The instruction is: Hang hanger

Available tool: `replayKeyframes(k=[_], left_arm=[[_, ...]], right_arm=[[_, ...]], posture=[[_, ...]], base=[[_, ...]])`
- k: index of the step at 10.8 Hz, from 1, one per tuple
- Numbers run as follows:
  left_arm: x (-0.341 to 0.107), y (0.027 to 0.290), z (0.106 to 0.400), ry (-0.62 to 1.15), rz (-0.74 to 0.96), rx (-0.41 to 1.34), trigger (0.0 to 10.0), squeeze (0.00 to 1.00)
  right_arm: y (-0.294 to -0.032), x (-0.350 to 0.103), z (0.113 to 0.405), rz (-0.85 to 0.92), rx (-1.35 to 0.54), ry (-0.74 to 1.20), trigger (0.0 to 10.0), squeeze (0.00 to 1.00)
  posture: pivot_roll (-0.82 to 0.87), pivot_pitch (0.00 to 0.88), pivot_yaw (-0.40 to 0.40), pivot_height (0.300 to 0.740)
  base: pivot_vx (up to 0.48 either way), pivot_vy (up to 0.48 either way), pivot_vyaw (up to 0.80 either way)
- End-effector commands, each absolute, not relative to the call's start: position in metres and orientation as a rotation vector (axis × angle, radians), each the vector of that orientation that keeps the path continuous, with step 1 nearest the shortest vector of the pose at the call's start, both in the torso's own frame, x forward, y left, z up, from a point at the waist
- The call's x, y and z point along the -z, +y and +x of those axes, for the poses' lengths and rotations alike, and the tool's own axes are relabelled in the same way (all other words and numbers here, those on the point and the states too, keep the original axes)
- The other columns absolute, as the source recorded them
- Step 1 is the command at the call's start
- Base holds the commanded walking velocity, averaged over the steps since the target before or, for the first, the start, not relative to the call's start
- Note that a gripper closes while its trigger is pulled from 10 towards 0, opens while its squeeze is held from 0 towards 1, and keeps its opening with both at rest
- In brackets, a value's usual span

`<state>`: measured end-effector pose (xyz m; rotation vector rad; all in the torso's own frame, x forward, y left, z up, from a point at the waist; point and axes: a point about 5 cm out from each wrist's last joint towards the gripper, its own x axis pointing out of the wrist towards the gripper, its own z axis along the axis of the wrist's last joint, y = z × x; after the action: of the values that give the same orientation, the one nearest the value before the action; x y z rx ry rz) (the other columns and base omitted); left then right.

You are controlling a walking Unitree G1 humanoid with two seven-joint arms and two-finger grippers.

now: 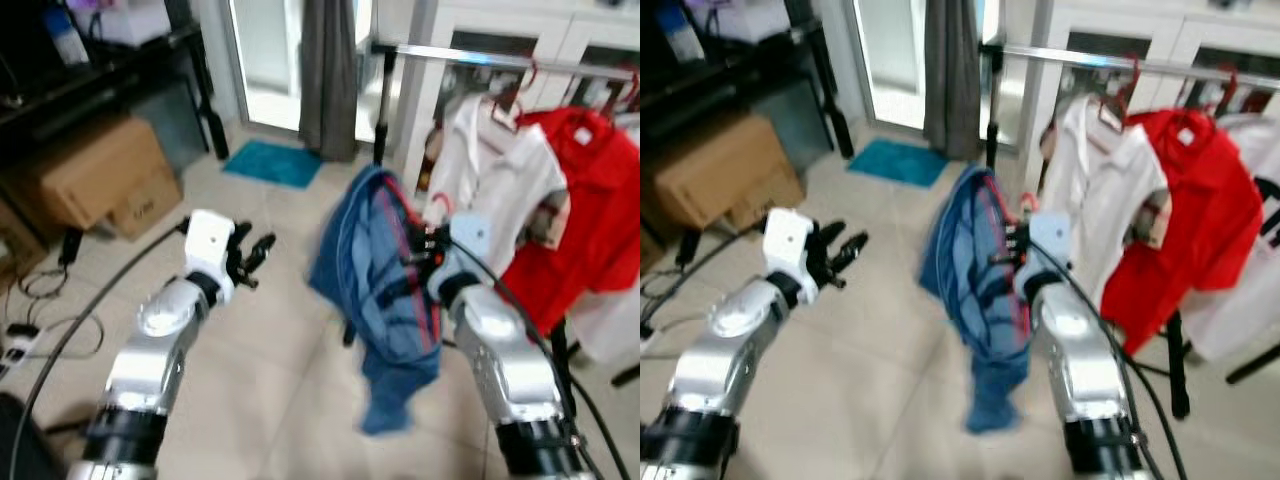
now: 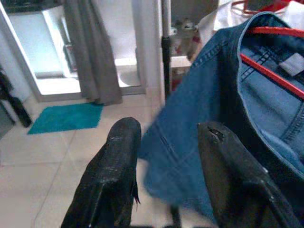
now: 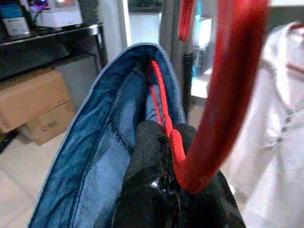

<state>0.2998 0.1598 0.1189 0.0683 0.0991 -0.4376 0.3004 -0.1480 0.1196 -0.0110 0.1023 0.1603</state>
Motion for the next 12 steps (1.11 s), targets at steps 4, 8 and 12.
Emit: replayKeyframes(k=[4, 8, 12], left_arm=[[-0.113, 0.166, 0.289, 0.123, 0.133, 0.424, 10.0, 0.00], [-0.116, 0.168, 0.291, 0.121, 0.149, 0.440, 10.0, 0.00], [-0.121, 0.166, 0.292, 0.112, 0.114, 0.447, 10.0, 0.00]], right_arm=[[-0.149, -0.129, 0.310, 0.076, -0.179, 0.079, 10.0, 0.00], [-0.144, -0.126, 0.312, 0.080, -0.187, 0.094, 10.0, 0.00], [-0.141, -0.122, 0.305, 0.109, -0.199, 0.105, 10.0, 0.00]], posture=[[-0.04, 0.000, -0.053, 0.740], [-0.05, 0.000, -0.028, 0.740], [-0.05, 0.000, -0.015, 0.740]], base=[[0.340, 0.000, -0.12], [0.337, 0.000, -0.40], [0.339, 0.000, 0.00]])
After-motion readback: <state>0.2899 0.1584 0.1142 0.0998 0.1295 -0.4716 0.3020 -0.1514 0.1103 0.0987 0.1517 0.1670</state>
